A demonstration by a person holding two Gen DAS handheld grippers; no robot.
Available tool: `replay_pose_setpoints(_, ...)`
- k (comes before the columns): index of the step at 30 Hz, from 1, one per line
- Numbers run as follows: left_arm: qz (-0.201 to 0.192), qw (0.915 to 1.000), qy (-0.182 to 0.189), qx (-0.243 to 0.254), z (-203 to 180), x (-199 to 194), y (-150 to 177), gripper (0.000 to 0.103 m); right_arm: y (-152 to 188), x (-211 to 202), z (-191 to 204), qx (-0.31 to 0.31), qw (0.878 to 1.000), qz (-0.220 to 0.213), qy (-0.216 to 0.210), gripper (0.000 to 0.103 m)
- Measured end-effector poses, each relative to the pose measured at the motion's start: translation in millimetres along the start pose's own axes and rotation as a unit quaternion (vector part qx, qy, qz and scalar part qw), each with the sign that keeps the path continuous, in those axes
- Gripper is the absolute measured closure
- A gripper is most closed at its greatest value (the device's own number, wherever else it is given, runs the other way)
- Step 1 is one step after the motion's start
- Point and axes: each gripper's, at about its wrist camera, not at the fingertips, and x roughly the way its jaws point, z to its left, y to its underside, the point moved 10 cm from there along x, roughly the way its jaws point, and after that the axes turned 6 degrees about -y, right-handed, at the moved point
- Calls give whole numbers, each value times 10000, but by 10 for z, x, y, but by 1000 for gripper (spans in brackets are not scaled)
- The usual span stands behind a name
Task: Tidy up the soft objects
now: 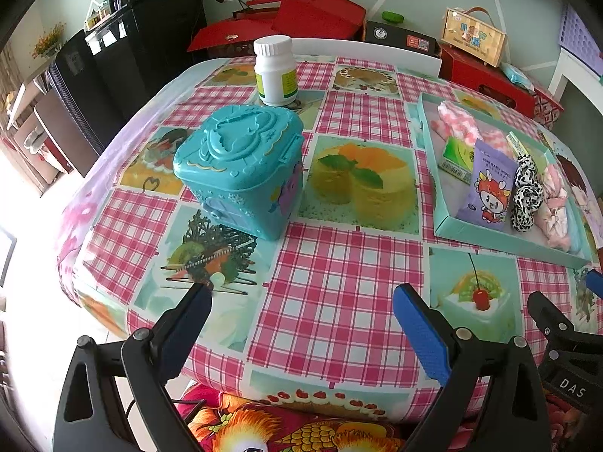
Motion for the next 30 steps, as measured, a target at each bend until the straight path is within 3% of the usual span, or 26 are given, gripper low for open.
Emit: replay_pose_setpoints(30, -83, 9999, -53, 73, -8, -19, -15, 6, 0, 3, 15, -60, 10000, -1, 28, 0)
